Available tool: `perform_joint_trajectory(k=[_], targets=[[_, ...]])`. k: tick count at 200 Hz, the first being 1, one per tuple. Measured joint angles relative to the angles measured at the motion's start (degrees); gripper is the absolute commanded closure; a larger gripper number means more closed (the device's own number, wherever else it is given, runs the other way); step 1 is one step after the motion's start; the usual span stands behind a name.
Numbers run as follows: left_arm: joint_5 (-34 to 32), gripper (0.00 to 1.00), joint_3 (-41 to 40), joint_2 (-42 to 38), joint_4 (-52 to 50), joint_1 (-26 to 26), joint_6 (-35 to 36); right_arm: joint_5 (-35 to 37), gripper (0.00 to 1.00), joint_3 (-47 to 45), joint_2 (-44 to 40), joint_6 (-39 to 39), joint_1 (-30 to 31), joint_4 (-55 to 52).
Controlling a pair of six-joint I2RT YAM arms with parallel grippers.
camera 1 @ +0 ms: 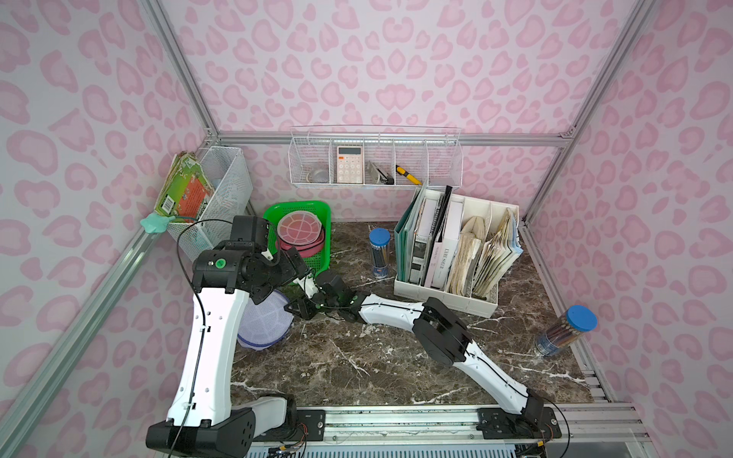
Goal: Turn the laundry bag inside out
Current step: Place the laundry bag at the center of the board.
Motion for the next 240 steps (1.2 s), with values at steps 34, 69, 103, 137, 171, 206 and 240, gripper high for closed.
perform_joint_trajectory(k=[34, 69, 103, 137, 171, 206, 240], targets=[[0.0, 0.01, 0.0, 0.6, 0.4, 0.0, 0.9, 1.9, 0.01, -8.9, -7.5, 0.9, -0.7, 1.4], [-1.1, 0.01, 0.8, 3.0, 2.0, 0.3, 2.4, 4.0, 0.01, -22.6, -18.3, 0.3, -1.8, 5.9], [-1.4, 0.1, 1.0, 7.7, 6.2, 2.0, 4.4, 8.7, 0.01, -36.9, -31.2, -1.8, -2.8, 7.8], [0.0, 0.25, 2.1, 16.2, 11.1, 4.6, 4.0, 14.9, 0.01, -49.1, -44.7, -5.5, -2.4, 6.3], [1.7, 0.35, 5.3, 26.6, 16.1, 6.5, 1.6, 24.0, 0.01, -58.2, -57.6, -7.8, -2.6, 1.8], [3.3, 0.36, 12.7, 40.0, 17.9, 8.5, -5.1, 31.3, 0.01, -63.1, -67.6, -8.8, -2.5, -4.2], [4.9, 0.34, 20.2, 50.5, 17.9, 9.7, -11.3, 37.2, 0.01, -64.6, -73.9, -8.9, -2.5, -9.2]])
